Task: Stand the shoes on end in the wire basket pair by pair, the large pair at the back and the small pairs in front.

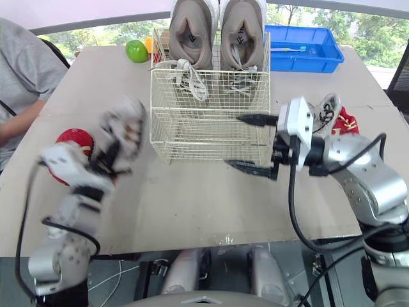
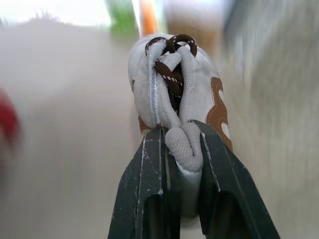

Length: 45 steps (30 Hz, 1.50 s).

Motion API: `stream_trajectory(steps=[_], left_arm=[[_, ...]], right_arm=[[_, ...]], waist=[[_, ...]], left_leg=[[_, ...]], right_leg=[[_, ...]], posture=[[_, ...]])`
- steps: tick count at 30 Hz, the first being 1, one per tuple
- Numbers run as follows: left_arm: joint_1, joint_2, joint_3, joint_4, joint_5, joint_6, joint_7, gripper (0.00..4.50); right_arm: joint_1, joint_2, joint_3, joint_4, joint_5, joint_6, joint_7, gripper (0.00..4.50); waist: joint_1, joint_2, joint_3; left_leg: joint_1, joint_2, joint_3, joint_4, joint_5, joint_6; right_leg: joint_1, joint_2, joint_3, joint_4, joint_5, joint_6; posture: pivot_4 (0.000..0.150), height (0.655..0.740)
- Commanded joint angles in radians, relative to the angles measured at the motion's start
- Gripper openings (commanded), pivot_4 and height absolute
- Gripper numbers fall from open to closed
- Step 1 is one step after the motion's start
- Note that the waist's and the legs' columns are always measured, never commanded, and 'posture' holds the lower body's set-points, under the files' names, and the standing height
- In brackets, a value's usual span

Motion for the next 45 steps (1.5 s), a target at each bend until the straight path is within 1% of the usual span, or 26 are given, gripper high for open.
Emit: stream_trajectory(steps=[1, 3, 5, 6, 8, 11, 12, 14, 15, 17, 18, 21, 23, 25, 26, 30, 31, 34, 40, 41, 42, 43, 44, 45], left_arm=[[-0.150, 0.147, -0.052, -0.114, -0.081, -0.029, -0.176, 0.15], [-0.188, 0.239, -0.110, -0.094, -0.075, -0.036, -0.314, 0.15], [-0.196, 0.326, -0.182, -0.056, -0.005, -0.094, -0.473, 0.15], [-0.208, 0.360, -0.216, -0.023, 0.033, -0.136, -0.545, 0.15], [-0.229, 0.395, -0.257, 0.035, 0.094, -0.209, -0.637, 0.15], [-0.295, 0.435, -0.342, 0.171, 0.222, -0.422, -0.813, 0.15], [-0.326, 0.448, -0.373, 0.227, 0.279, -0.532, -0.874, 0.15], [-0.392, 0.448, -0.406, 0.346, 0.351, -0.755, -0.970, 0.15], [-0.418, 0.441, -0.413, 0.396, 0.365, -0.836, -0.998, 0.15], [-0.479, 0.419, -0.422, 0.488, 0.374, -0.978, -1.032, 0.15], [-0.506, 0.408, -0.428, 0.518, 0.374, -1.026, -1.041, 0.15], [-0.561, 0.386, -0.447, 0.587, 0.390, -1.135, -1.056, 0.15], [-0.571, 0.385, -0.455, 0.612, 0.390, -1.167, -1.060, 0.15], [-0.572, 0.379, -0.458, 0.622, 0.397, -1.219, -1.053, 0.15], [-0.572, 0.378, -0.459, 0.626, 0.400, -1.235, -1.050, 0.15], [-0.579, 0.379, -0.450, 0.640, 0.411, -1.263, -1.028, 0.15], [-0.590, 0.378, -0.451, 0.648, 0.413, -1.271, -1.027, 0.15], [-0.617, 0.375, -0.462, 0.665, 0.409, -1.289, -1.030, 0.15], [-0.640, 0.383, -0.476, 0.699, 0.395, -1.296, -1.027, 0.15], [-0.626, 0.398, -0.483, 0.684, 0.362, -1.248, -1.044, 0.15], [-0.601, 0.413, -0.484, 0.656, 0.303, -1.152, -1.056, 0.15], [-0.576, 0.422, -0.474, 0.631, 0.250, -1.037, -1.040, 0.65], [-0.543, 0.438, -0.465, 0.594, 0.172, -0.890, -1.021, 1.17], [-0.503, 0.463, -0.460, 0.543, 0.069, -0.714, -0.997, 1.46]], right_arm=[[-0.202, -0.012, -0.050, 0.009, 0.112, 0.109, -0.042, 4.50], [-0.311, -0.032, -0.055, 0.027, 0.132, 0.171, -0.072, 4.50], [-0.420, -0.046, -0.056, 0.083, 0.193, 0.254, -0.055, 4.50], [-0.478, -0.051, -0.052, 0.120, 0.210, 0.284, -0.044, 4.50], [-0.555, -0.058, -0.040, 0.171, 0.228, 0.331, -0.029, 4.50], [-0.680, -0.095, 0.059, 0.275, 0.147, 0.405, 0.014, 4.50], [-0.715, -0.104, 0.100, 0.321, 0.115, 0.424, 0.035, 4.50], [-0.776, -0.102, 0.196, 0.421, 0.059, 0.507, 0.047, 4.50], [-0.793, -0.096, 0.233, 0.456, 0.033, 0.536, 0.051, 4.50], [-0.779, -0.139, 0.339, 0.471, -0.007, 0.544, 0.170, 4.50], [-0.781, -0.135, 0.361, 0.501, -0.016, 0.562, 0.191, 4.50], [-0.801, -0.095, 0.361, 0.590, -0.003, 0.649, 0.217, 4.50], [-0.807, -0.087, 0.361, 0.602, -0.014, 0.669, 0.230, 4.50], [-0.790, -0.105, 0.377, 0.579, -0.015, 0.682, 0.273, 3.98], [-0.785, -0.110, 0.382, 0.572, -0.017, 0.686, 0.287, 3.59], [-0.773, -0.112, 0.371, 0.550, 0.009, 0.747, 0.321, 1.68], [-0.769, -0.115, 0.374, 0.546, 0.021, 0.770, 0.336, 1.06], [-0.760, -0.117, 0.388, 0.539, 0.038, 0.811, 0.366, 0.04], [-0.751, -0.090, 0.363, 0.551, 0.039, 0.846, 0.345, 0.04], [-0.750, -0.079, 0.335, 0.566, 0.048, 0.858, 0.337, 0.04], [-0.749, -0.068, 0.304, 0.579, 0.056, 0.868, 0.325, 0.04], [-0.747, -0.056, 0.270, 0.589, 0.060, 0.879, 0.306, 0.01], [-0.739, -0.045, 0.232, 0.591, 0.063, 0.878, 0.285, 0.00], [-0.728, -0.031, 0.189, 0.588, 0.070, 0.877, 0.263, 0.00]], waist=[[0.001, 0.001, 0.000], [0.002, 0.001, 0.000], [-0.002, 0.001, -0.001], [-0.003, 0.001, -0.001], [-0.005, 0.001, 0.000], [-0.006, 0.004, 0.001], [-0.005, 0.003, 0.001], [-0.006, 0.002, 0.000], [-0.006, 0.003, 0.001], [-0.005, 0.003, 0.001], [-0.003, 0.003, 0.001], [-0.003, 0.003, 0.001], [-0.004, 0.003, 0.001], [-0.005, 0.003, 0.001], [-0.005, 0.003, 0.001], [-0.004, 0.003, 0.001], [-0.004, 0.003, 0.001], [-0.003, 0.003, 0.001], [-0.004, 0.003, 0.001], [-0.004, 0.004, 0.001], [-0.005, 0.003, 0.001], [-0.007, 0.004, 0.001], [-0.008, 0.004, 0.001], [-0.010, 0.003, 0.001]], left_leg=[[-0.001, 0.000, 0.000, 0.000, 0.000, 0.000], [-0.001, -0.001, 0.001, -0.001, 0.000, 0.000], [-0.001, -0.002, 0.002, -0.002, 0.000, 0.000], [0.000, -0.001, 0.002, -0.003, 0.000, 0.000], [-0.001, -0.001, 0.002, -0.003, 0.000, 0.000], [-0.001, -0.001, 0.003, -0.003, 0.000, 0.000], [-0.002, -0.001, 0.004, -0.003, 0.000, 0.000], [-0.003, 0.001, 0.005, -0.003, 0.000, 0.000], [-0.003, 0.000, 0.007, -0.004, 0.000, 0.000], [-0.005, 0.000, 0.008, -0.003, 0.000, 0.000], [-0.006, 0.000, 0.008, -0.003, 0.000, 0.000], [-0.009, 0.000, 0.008, -0.002, 0.000, 0.000], [-0.017, 0.000, 0.007, 0.000, 0.000, 0.001], [-0.023, 0.000, 0.007, 0.003, 0.000, 0.000], [-0.024, 0.001, 0.007, 0.003, 0.000, 0.000], [-0.024, 0.001, 0.005, 0.003, 0.000, 0.001], [-0.024, 0.001, 0.005, 0.004, 0.000, 0.001], [-0.025, 0.001, 0.005, 0.006, 0.000, 0.001], [-0.026, 0.001, 0.004, 0.010, 0.000, 0.001], [-0.026, 0.001, 0.004, 0.011, 0.000, 0.001], [-0.026, 0.001, 0.004, 0.011, 0.000, 0.001], [-0.026, 0.001, 0.003, 0.011, 0.000, 0.001], [-0.026, 0.001, 0.003, 0.011, 0.000, 0.001], [-0.026, 0.001, 0.003, 0.011, 0.000, 0.001]], right_leg=[[0.000, 0.000, 0.000, 0.000, 0.000, 0.000], [0.000, -0.001, 0.000, -0.001, 0.001, 0.001], [0.000, -0.001, 0.000, -0.002, 0.002, 0.003], [0.000, -0.001, 0.000, -0.003, 0.002, 0.003], [-0.001, -0.001, 0.000, -0.003, 0.001, 0.001], [-0.004, 0.000, 0.000, 0.000, 0.000, 0.000], [-0.006, 0.000, 0.001, 0.000, 0.000, 0.000], [-0.007, 0.001, 0.001, 0.000, -0.001, -0.001], [-0.007, 0.000, 0.002, 0.000, 0.000, 0.000], [-0.010, 0.000, 0.003, 0.000, 0.000, -0.001], [-0.010, 0.000, 0.003, 0.000, 0.000, 0.000], [-0.012, -0.001, 0.003, -0.001, 0.002, 0.003], [-0.019, -0.001, 0.002, 0.001, 0.002, 0.004], [-0.025, -0.001, 0.002, 0.005, 0.003, 0.004], [-0.026, 0.000, 0.002, 0.005, 0.002, 0.004], [-0.026, 0.000, 0.000, 0.005, 0.002, 0.004], [-0.026, 0.000, 0.000, 0.005, 0.002, 0.004], [-0.025, 0.000, 0.000, 0.005, 0.002, 0.004], [-0.025, 0.000, 0.000, 0.007, 0.003, 0.005], [-0.025, 0.000, 0.000, 0.007, 0.003, 0.005], [-0.025, 0.000, 0.000, 0.007, 0.003, 0.005], [-0.025, 0.000, 0.000, 0.007, 0.003, 0.005], [-0.025, 0.000, 0.000, 0.008, 0.003, 0.005], [-0.025, 0.000, 0.000, 0.008, 0.003, 0.005]], posture=[[0.150, 0.7400], [0.150, 0.7400], [0.150, 0.7400], [0.150, 0.7400], [0.150, 0.7400], [0.150, 0.7400], [0.150, 0.7400], [0.150, 0.7400], [0.150, 0.7400], [0.150, 0.7400], [0.150, 0.7400], [0.150, 0.7400], [0.150, 0.7400], [0.150, 0.7400], [0.150, 0.7400], [0.150, 0.7400], [0.150, 0.7400], [0.150, 0.7400], [0.150, 0.7400], [0.150, 0.7400], [0.150, 0.7400], [0.150, 0.7400], [0.150, 0.7400], [0.150, 0.7400]])
